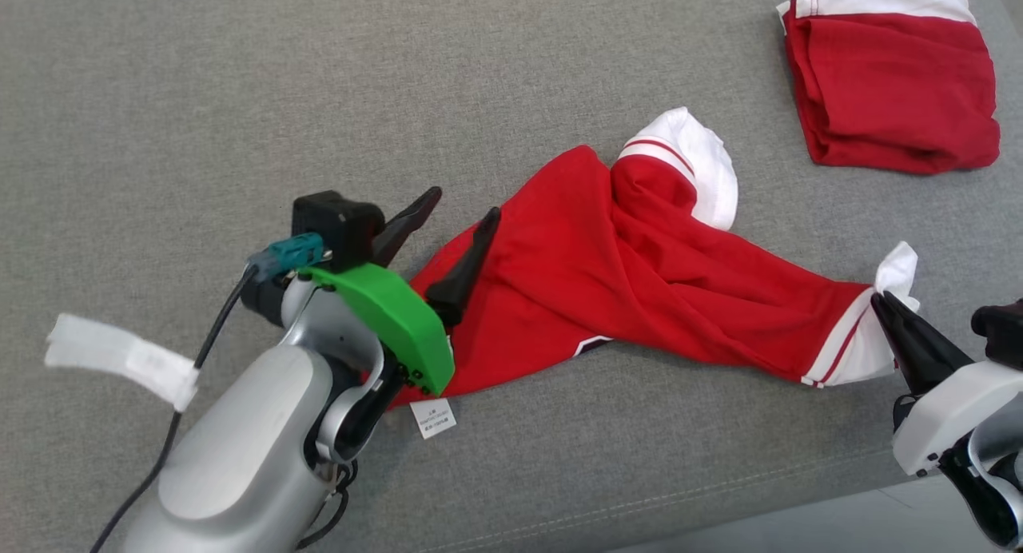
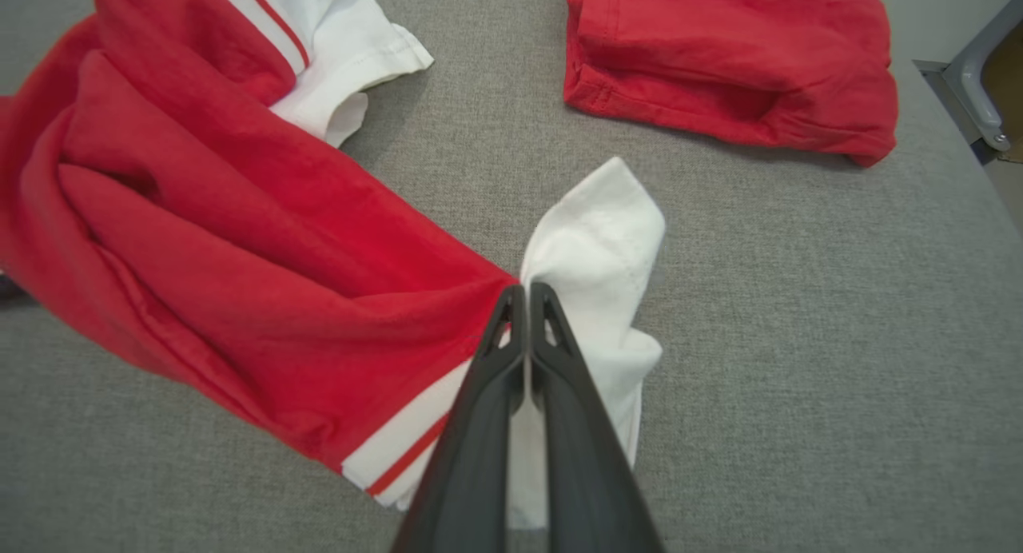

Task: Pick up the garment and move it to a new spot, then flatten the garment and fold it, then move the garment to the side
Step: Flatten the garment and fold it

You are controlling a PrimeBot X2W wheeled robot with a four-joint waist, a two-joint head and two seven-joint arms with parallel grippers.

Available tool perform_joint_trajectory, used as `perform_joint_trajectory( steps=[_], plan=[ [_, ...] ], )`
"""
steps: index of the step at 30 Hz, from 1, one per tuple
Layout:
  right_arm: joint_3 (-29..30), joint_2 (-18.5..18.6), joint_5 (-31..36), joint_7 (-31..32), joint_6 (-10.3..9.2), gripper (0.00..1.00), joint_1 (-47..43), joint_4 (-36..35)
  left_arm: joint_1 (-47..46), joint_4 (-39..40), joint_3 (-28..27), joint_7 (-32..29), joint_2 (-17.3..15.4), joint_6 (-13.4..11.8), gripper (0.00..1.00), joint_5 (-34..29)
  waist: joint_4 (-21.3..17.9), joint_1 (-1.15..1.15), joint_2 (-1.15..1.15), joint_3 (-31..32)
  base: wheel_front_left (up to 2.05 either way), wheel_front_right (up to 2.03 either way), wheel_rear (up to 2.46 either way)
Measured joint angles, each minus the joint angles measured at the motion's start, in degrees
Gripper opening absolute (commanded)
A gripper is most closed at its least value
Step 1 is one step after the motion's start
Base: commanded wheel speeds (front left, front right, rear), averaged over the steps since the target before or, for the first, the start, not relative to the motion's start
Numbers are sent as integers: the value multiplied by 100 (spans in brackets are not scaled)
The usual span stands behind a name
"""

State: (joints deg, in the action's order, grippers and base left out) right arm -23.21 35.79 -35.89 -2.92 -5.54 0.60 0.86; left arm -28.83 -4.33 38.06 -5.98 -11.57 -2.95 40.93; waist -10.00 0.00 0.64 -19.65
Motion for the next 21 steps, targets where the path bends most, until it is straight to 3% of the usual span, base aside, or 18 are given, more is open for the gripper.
perform_joint_trajectory(
  steps=[6,12,21],
  plan=[
    [-180,-129,141,52,99,0,336,-56,-494,-376,142,-584,151,127,100,205,-192,0,0,-155,0,0,0],
    [-394,-334,257,53,202,0,622,-81,-1031,-870,198,-1071,88,197,100,146,-461,0,0,-341,0,0,0],
    [-625,-686,352,51,268,0,839,35,-1252,-1390,232,-1322,-58,417,100,133,-902,0,0,-577,0,0,0]
  ],
)
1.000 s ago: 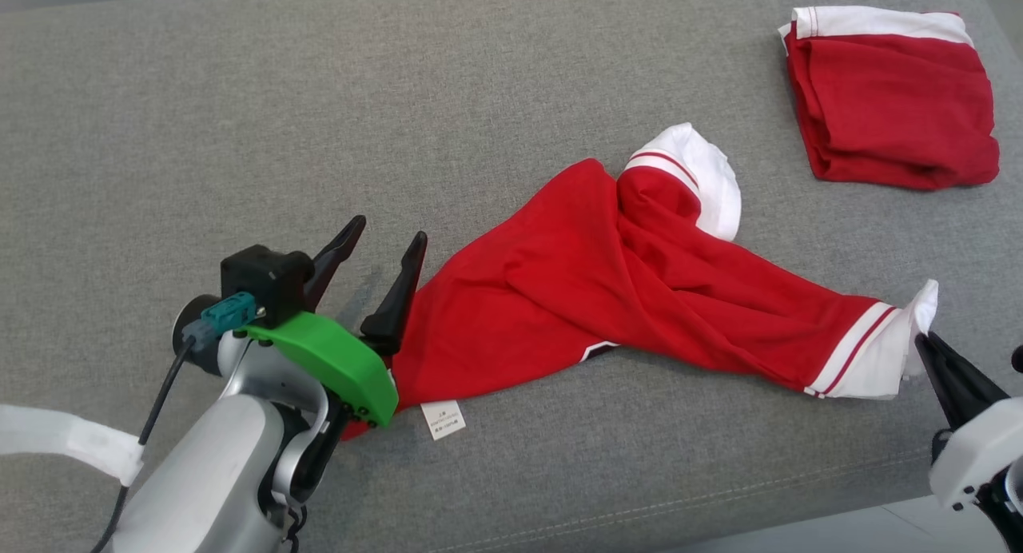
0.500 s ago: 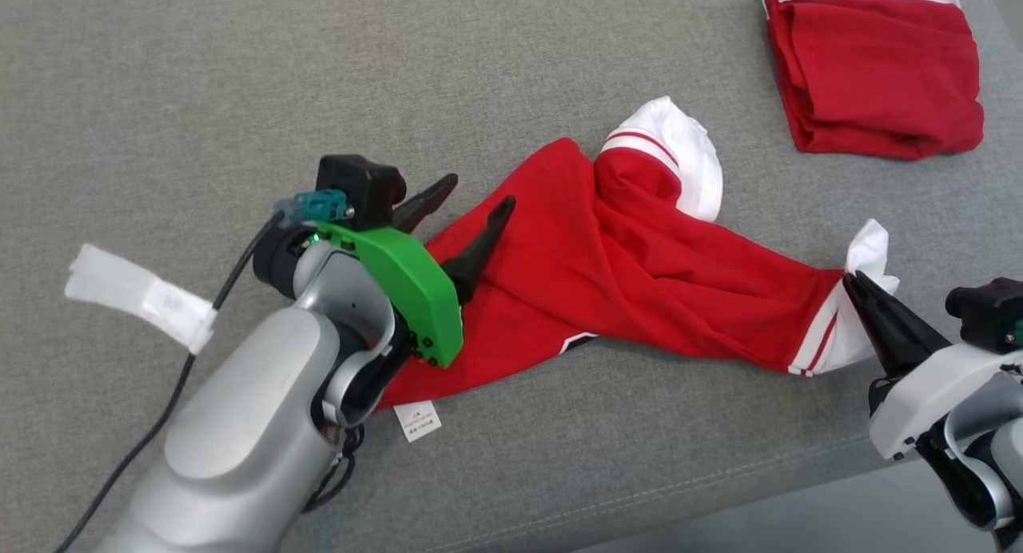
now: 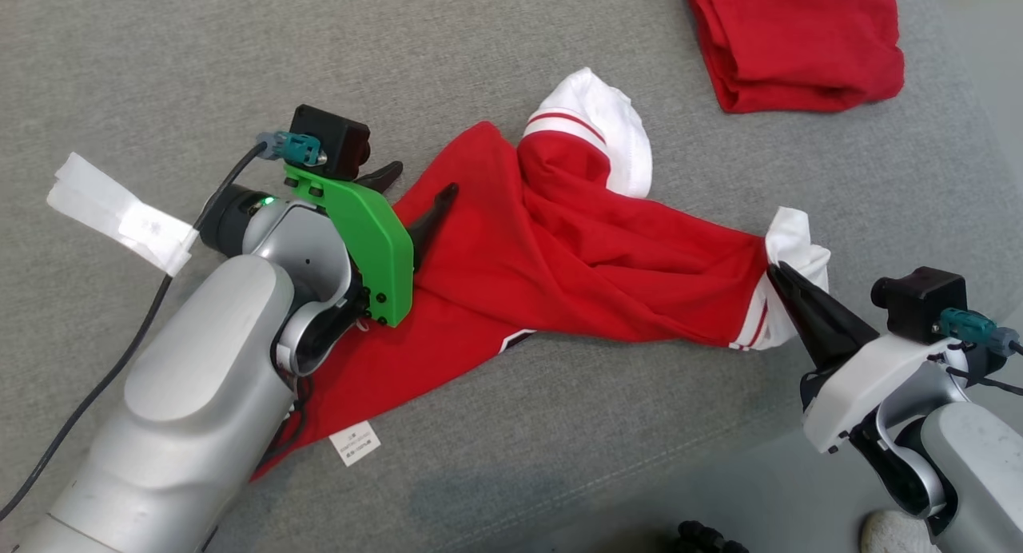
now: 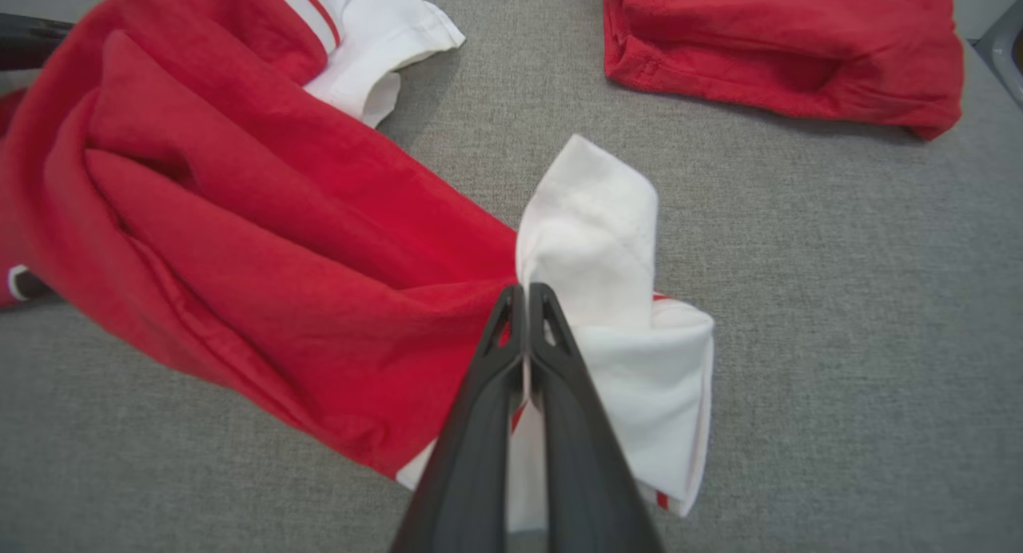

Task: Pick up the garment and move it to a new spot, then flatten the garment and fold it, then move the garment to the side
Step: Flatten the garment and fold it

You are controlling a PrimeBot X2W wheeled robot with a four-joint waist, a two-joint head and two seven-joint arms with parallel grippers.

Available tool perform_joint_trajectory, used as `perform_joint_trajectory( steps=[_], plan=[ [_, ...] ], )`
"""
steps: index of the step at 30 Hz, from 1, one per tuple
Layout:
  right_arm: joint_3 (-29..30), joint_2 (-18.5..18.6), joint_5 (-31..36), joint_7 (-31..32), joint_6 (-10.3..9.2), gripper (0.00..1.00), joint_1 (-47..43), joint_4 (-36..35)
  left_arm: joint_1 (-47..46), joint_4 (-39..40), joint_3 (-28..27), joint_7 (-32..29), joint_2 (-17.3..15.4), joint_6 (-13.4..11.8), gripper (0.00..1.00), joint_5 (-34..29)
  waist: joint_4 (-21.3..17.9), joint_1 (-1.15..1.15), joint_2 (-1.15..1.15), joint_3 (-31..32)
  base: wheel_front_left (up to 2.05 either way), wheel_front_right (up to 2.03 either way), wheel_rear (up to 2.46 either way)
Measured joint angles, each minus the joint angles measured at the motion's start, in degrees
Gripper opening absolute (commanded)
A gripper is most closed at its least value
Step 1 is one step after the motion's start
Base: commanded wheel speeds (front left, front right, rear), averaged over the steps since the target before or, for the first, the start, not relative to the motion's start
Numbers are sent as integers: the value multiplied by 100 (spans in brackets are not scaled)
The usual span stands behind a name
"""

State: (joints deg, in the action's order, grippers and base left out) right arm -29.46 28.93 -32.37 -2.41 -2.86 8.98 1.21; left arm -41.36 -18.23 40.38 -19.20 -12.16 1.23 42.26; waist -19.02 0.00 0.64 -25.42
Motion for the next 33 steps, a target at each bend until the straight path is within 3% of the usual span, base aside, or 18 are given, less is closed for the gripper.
perform_joint_trajectory(
  steps=[8,11,17,23,30,33],
  plan=[
    [35,-175,1,-110,-10,0,0,322,-138,-323,-2,-178,66,338,100,345,-374,0,0,-145,0,0,0],
    [98,-178,-32,-165,-27,0,-5,436,-203,-382,26,-175,104,391,0,346,-403,0,0,-159,0,0,0],
    [174,-177,-46,-257,-70,0,-11,561,-260,-453,51,7,231,460,0,345,-284,0,0,-93,0,0,0],
    [372,-69,-46,-431,-78,0,-7,538,-489,-119,-280,475,346,480,0,408,-55,0,0,3,0,0,0],
    [651,132,-46,-624,-78,0,94,101,-556,285,-632,773,343,485,0,670,322,0,0,164,0,0,0],
    [653,385,92,-612,31,0,537,-315,-673,412,-832,761,221,490,0,751,513,0,0,230,0,0,0]
  ],
)
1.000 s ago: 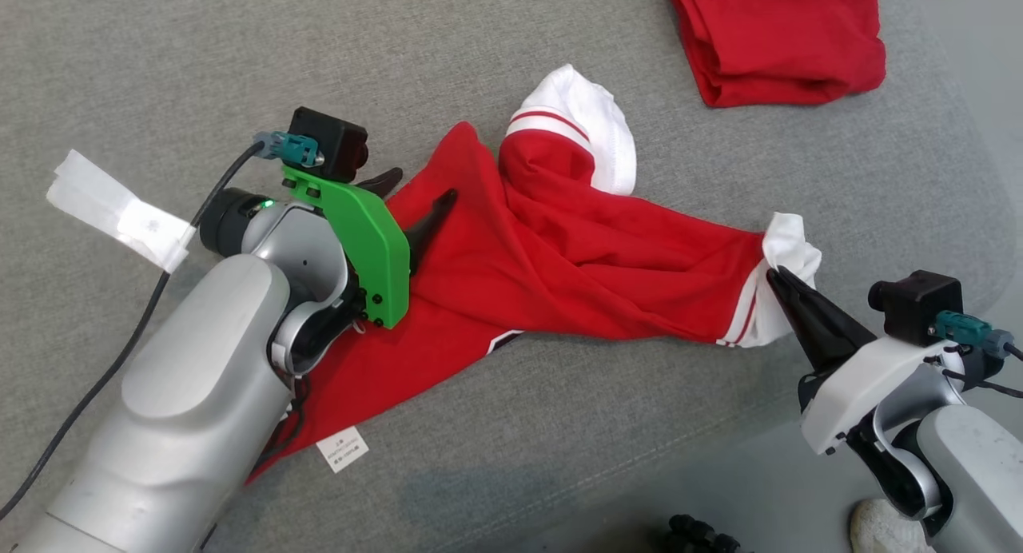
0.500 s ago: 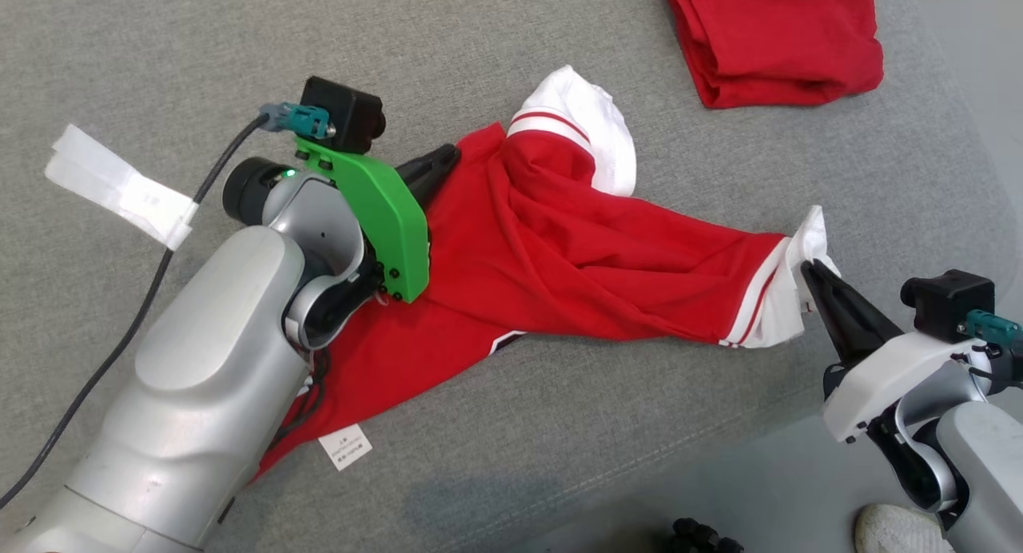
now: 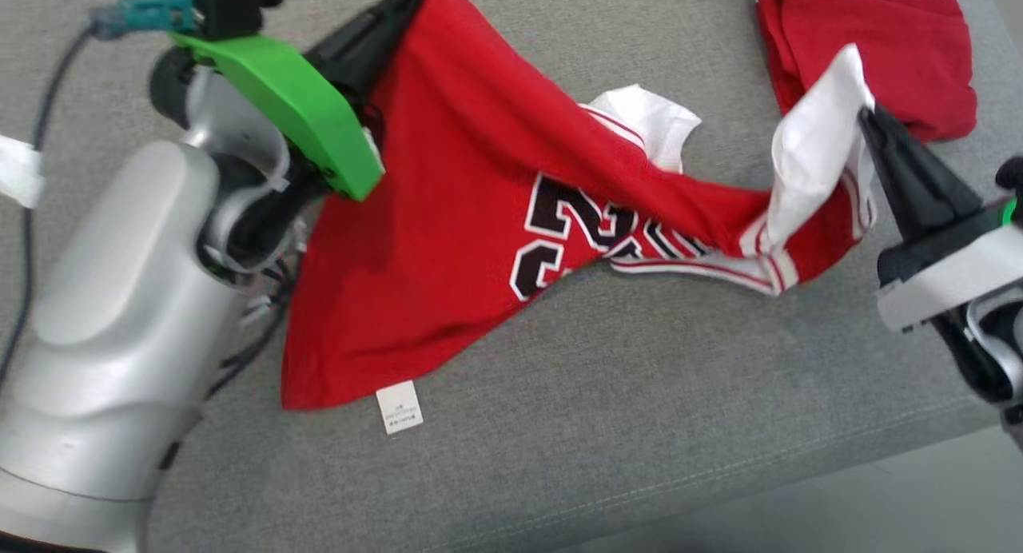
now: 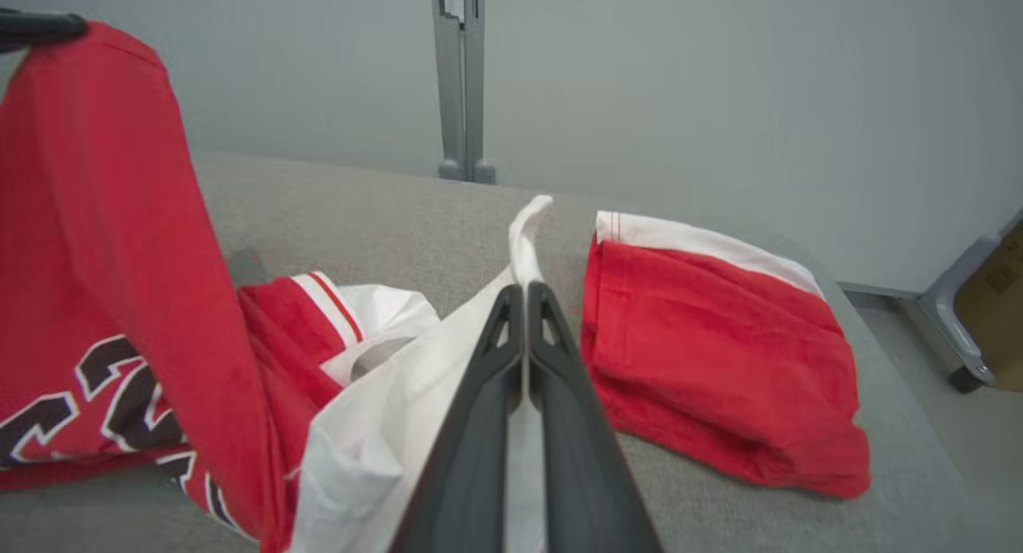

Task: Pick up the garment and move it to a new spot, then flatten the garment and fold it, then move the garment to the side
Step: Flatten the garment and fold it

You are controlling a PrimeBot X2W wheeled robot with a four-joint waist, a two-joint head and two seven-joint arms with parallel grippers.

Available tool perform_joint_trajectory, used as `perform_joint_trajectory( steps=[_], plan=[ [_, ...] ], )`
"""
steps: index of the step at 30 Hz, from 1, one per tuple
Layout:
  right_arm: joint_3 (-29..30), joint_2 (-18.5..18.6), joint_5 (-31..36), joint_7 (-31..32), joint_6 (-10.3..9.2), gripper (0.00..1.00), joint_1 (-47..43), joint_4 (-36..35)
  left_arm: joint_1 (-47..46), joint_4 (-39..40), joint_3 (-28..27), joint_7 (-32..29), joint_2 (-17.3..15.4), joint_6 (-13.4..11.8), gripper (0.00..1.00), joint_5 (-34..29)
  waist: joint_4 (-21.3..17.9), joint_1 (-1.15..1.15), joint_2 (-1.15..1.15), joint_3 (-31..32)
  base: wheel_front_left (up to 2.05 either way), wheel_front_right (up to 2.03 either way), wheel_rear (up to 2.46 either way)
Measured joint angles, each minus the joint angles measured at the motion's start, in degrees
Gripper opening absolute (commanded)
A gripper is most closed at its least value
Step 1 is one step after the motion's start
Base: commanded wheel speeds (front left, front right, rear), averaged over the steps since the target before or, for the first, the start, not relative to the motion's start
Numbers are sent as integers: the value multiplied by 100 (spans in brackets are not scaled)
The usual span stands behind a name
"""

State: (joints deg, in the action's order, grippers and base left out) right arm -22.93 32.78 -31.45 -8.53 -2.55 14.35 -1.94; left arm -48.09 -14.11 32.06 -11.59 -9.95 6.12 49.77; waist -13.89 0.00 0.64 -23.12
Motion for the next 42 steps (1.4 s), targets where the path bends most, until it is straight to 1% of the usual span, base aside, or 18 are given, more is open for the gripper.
perform_joint_trajectory(
  steps=[4,6,8,9,10,11,12,14,15,17,20,23,24,27,30,34,37,42],
  plan=[
    [-100,213,221,270,357,0,1150,-659,-505,3,-635,-87,-544,-69,0,108,250,0,0,56,0,0,0],
    [-112,111,70,471,525,0,1768,-910,-875,-25,-932,-126,-828,-134,0,107,358,0,0,59,0,0,0],
    [-83,-43,-83,725,599,0,2422,-955,-1266,-82,-1187,-130,-1032,-167,0,104,447,0,0,42,0,0,0],
    [-9,-141,-157,798,601,0,2744,-937,-1460,-123,-1270,-115,-1109,-167,0,93,483,0,0,25,0,0,0],
    [175,-248,-180,968,509,0,3437,-778,-1824,-227,-1385,20,-1189,-167,0,-54,548,1,0,-13,0,0,0],
    [300,-254,-164,1014,420,0,3771,-680,-1976,-238,-1445,101,-1198,-167,0,-105,579,1,0,-30,0,0,0],
    [468,-249,-105,1024,302,0,4103,-592,-2146,-235,-1483,147,-1196,-162,0,-116,611,1,0,-49,0,0,0],
    [716,-176,53,1083,183,0,4671,-457,-2472,-181,-1461,272,-1194,-134,0,-236,676,0,0,-91,0,0,0],
    [808,-142,71,1084,140,0,4873,-400,-2590,-149,-1429,310,-1179,-99,0,-265,710,0,0,-114,0,0,0],
    [833,-10,82,1136,144,0,5044,-224,-2643,-65,-1336,479,-1090,-33,0,-268,788,0,0,-164,0,0,0],
    [709,178,186,1180,221,0,4909,145,-2343,-38,-1101,690,-1006,46,0,-322,922,0,0,-226,0,0,0],
    [439,240,229,1178,396,0,4395,339,-1509,-124,-932,867,-948,51,0,-252,1058,0,0,-255,0,0,0],
    [330,211,224,1177,448,0,4156,382,-1194,-181,-859,894,-955,51,0,-225,1097,0,0,-257,0,0,0],
    [59,-79,47,1079,522,0,3346,458,-259,-240,-788,1078,-960,51,0,-58,1179,0,0,-227,0,0,0],
    [-18,-287,-160,939,505,0,2557,457,464,-236,-744,1298,-845,51,0,132,1208,0,0,-156,0,0,0],
    [42,-382,-396,732,366,0,1602,506,1204,-229,-584,1603,-553,74,0,285,1267,0,0,-65,0,0,0],
    [38,-497,-434,487,266,0,1068,555,1597,-232,-539,1897,-524,93,0,268,1302,0,0,14,0,0,0],
    [44,-450,-354,105,238,0,505,522,2119,-187,-548,2278,-456,93,0,288,1313,0,0,151,0,0,0]
  ],
)
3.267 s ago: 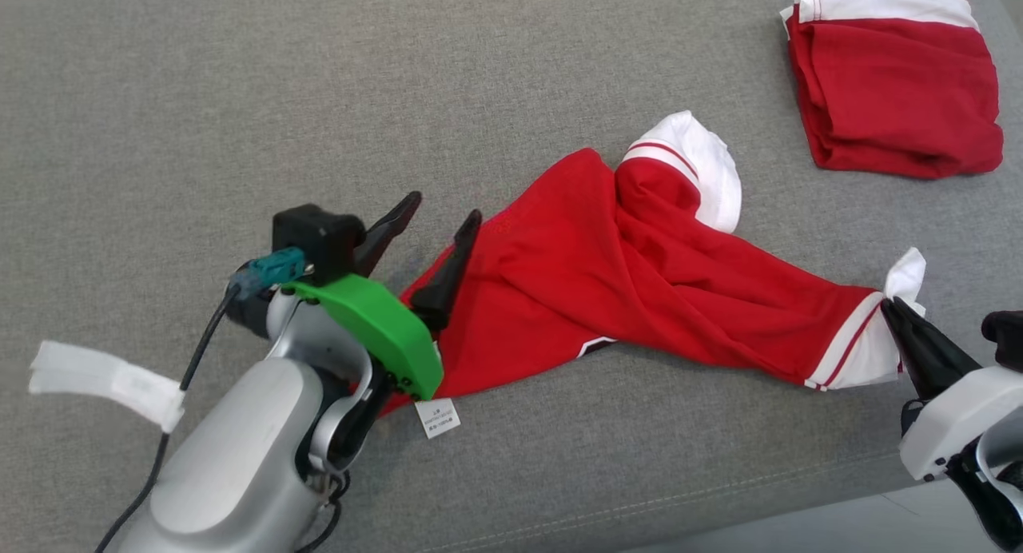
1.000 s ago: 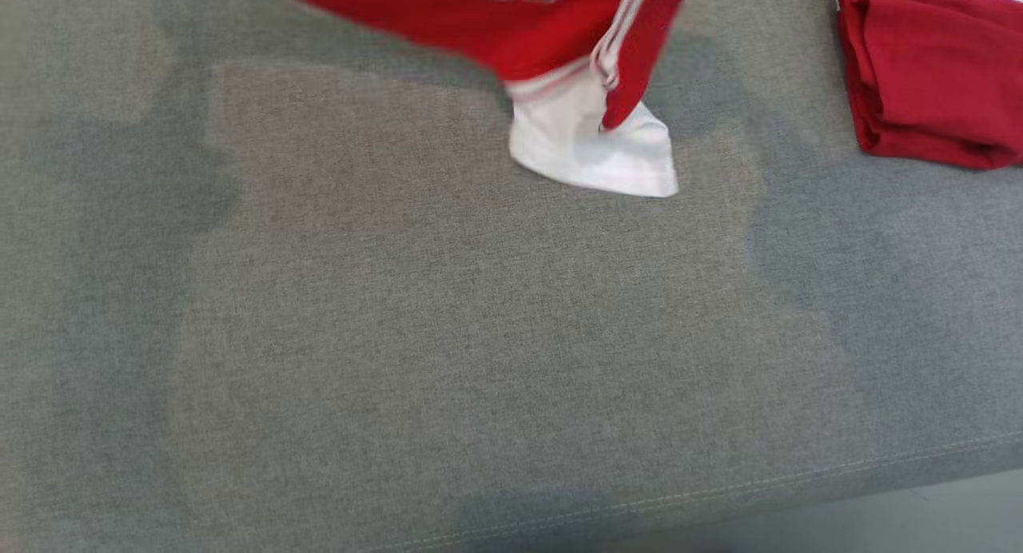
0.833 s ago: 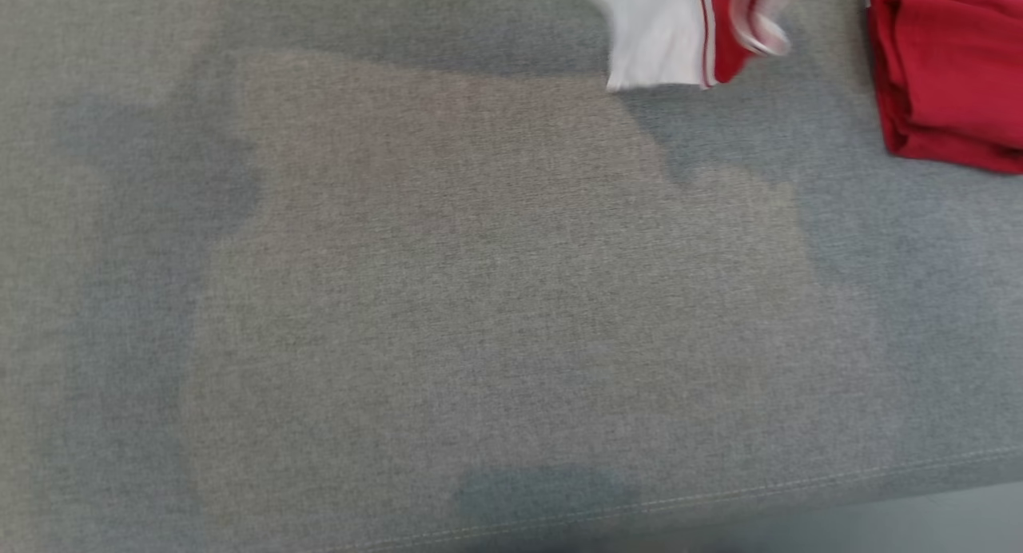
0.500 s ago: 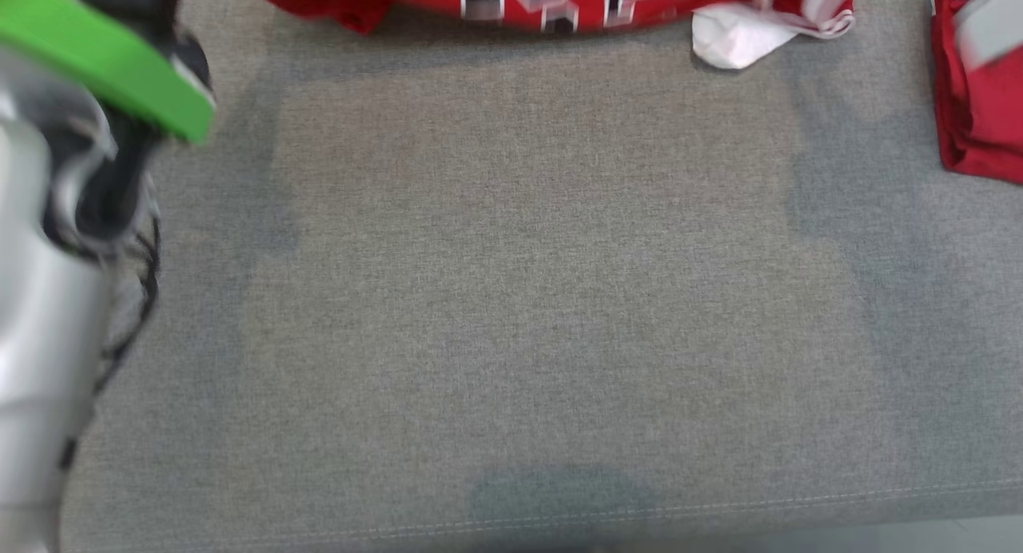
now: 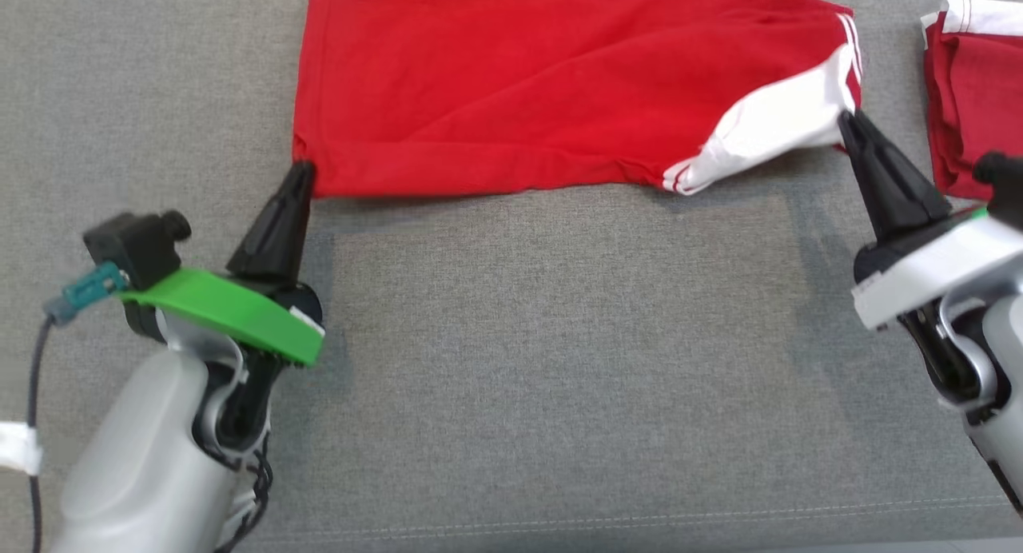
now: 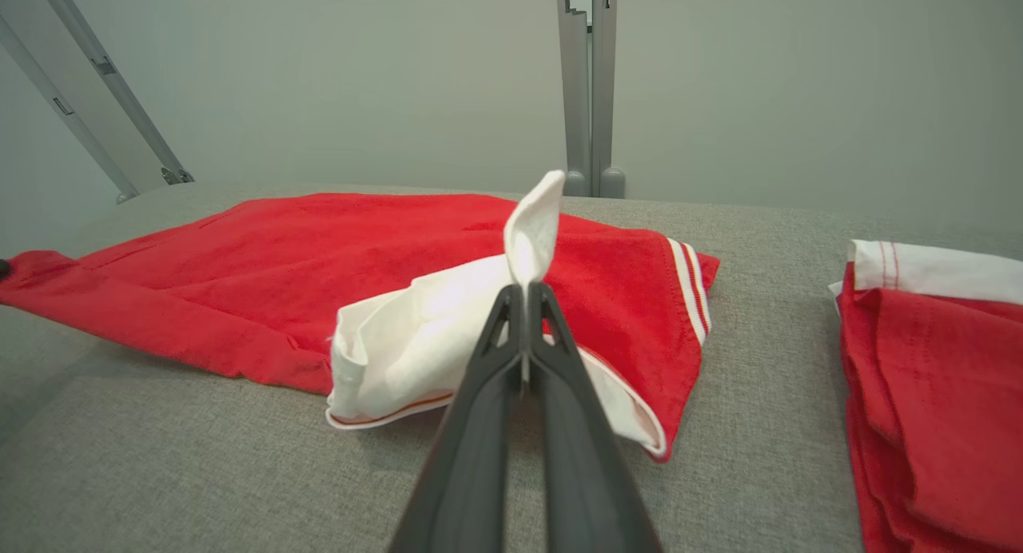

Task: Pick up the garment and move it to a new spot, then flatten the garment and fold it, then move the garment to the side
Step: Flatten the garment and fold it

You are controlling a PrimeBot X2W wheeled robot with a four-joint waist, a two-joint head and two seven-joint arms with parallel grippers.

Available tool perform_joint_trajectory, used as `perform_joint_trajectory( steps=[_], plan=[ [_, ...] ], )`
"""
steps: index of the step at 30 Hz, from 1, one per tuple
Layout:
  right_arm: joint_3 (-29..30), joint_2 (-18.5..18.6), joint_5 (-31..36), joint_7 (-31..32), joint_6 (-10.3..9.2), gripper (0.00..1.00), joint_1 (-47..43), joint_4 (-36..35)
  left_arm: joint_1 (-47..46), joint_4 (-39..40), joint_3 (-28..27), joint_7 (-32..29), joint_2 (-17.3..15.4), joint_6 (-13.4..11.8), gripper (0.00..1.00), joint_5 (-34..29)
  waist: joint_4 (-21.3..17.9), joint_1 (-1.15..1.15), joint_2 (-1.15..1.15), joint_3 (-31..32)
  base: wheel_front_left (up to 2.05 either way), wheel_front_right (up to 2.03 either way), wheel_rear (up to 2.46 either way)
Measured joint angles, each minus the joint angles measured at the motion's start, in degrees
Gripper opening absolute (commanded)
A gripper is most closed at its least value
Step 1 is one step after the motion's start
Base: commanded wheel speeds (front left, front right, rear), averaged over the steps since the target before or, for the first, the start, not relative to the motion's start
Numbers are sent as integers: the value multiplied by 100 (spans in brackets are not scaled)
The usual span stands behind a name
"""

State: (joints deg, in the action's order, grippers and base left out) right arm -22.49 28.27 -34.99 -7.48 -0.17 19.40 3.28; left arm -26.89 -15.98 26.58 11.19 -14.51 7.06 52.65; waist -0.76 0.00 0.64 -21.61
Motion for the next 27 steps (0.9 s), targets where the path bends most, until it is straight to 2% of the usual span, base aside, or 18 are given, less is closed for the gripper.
perform_joint_trajectory(
  steps=[5,13,18,21,26,27],
  plan=[
    [-237,354,292,-70,15,0,-689,112,474,-12,71,152,60,1,0,-4,2,0,0,92,0,0,0],
    [-411,571,547,-367,12,0,-1268,434,825,-19,65,252,119,1,0,7,23,0,0,166,0,0,0],
    [-219,854,872,-560,-131,0,-1357,506,871,73,-99,274,63,3,0,11,66,0,0,210,0,0,0],
    [-229,925,1080,-589,-199,0,-1378,539,955,168,-70,275,56,4,0,8,83,0,0,229,0,0,0],
    [-376,781,1087,-619,-193,0,-1592,706,1193,230,169,302,103,4,0,10,122,0,0,249,0,0,0],
    [-414,756,1088,-619,-190,0,-1660,740,1257,232,204,303,116,4,10,10,131,0,0,253,0,0,0]
  ],
)
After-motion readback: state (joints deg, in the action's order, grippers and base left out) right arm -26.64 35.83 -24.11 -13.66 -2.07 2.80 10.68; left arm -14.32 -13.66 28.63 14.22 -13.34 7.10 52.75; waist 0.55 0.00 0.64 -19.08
